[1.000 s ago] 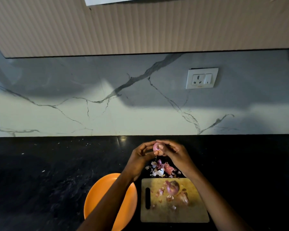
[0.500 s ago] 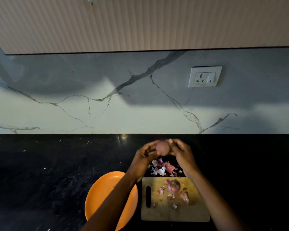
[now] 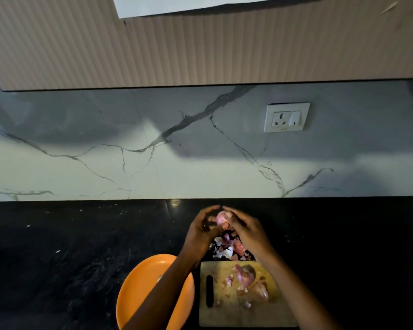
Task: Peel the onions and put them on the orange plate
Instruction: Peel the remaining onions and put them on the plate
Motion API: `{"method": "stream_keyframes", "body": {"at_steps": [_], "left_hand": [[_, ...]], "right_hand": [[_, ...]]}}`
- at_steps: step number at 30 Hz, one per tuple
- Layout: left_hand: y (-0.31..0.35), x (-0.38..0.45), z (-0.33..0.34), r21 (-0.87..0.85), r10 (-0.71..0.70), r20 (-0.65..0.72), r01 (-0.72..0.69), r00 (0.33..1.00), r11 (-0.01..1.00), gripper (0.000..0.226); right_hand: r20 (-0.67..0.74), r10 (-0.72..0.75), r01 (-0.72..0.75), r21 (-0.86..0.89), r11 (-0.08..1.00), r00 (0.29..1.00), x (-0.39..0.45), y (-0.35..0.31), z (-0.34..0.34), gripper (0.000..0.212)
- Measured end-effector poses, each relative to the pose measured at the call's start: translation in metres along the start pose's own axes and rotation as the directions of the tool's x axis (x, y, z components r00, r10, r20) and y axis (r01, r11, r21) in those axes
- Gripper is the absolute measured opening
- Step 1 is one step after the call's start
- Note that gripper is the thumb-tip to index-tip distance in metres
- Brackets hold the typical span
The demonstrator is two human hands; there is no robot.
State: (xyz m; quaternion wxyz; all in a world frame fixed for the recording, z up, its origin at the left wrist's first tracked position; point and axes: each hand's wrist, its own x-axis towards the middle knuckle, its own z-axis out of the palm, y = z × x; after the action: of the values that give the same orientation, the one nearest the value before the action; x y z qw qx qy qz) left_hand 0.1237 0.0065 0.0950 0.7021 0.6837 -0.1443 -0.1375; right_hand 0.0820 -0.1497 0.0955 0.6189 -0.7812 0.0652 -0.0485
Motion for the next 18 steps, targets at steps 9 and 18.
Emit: {"method": "stream_keyframes", "body": {"at_steps": [9, 18], "left_hand": [[0.001, 0.003, 0.004, -0.001, 0.007, -0.025, -0.007, 1.0, 1.0, 0.038], [-0.002, 0.0, -0.002, -0.029, 0.004, -0.032, -0.005, 0.999, 1.0, 0.039]], "right_hand": [[-0.176, 0.081, -0.06, 0.12, 0.991, 0.981, 0.006, -0.002, 0.011, 0.027], [-0.084, 0.086, -0.079, 0.081, 0.994, 0.993, 0.011, 0.002, -0.004, 0.028]]}}
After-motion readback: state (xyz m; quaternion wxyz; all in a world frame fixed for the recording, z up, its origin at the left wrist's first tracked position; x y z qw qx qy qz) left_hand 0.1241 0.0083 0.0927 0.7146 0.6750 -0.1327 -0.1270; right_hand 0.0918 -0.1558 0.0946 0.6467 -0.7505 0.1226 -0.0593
